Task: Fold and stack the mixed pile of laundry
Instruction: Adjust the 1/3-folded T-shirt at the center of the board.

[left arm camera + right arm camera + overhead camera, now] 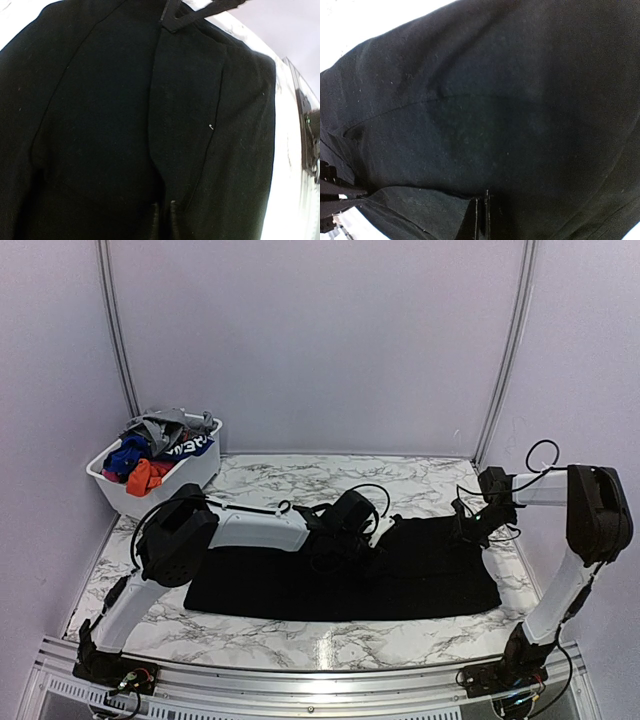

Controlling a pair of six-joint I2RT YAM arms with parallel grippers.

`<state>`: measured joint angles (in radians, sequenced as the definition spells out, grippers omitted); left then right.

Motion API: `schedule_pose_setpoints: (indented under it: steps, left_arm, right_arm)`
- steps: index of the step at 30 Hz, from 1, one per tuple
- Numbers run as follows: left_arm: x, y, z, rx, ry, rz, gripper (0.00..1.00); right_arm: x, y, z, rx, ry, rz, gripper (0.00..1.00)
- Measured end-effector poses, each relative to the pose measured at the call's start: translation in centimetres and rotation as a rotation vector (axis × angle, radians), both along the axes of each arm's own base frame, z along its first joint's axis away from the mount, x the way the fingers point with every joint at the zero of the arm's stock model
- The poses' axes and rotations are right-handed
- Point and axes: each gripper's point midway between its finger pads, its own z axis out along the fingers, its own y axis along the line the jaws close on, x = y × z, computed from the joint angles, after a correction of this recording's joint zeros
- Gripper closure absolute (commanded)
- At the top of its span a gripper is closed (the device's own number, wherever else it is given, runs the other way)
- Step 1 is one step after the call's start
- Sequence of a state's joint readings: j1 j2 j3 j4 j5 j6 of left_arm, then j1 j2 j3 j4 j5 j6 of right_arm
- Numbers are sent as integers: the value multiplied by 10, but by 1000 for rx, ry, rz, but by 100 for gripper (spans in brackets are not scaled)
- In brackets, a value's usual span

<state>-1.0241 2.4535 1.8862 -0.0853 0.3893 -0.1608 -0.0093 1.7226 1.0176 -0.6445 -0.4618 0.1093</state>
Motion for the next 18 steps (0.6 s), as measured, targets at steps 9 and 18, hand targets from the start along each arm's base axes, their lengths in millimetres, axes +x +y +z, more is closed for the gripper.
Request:
schedule_pose_setpoints:
  steps: [9,18]
  left_arm:
    - [0,0,0,-2,-9,-10,100]
    - [0,1,14,-8,-43,-26,100]
  right_arm:
    - [-7,0,22,0,-27,-6,100]
    - [-34,-1,53,3,-78,-51,100]
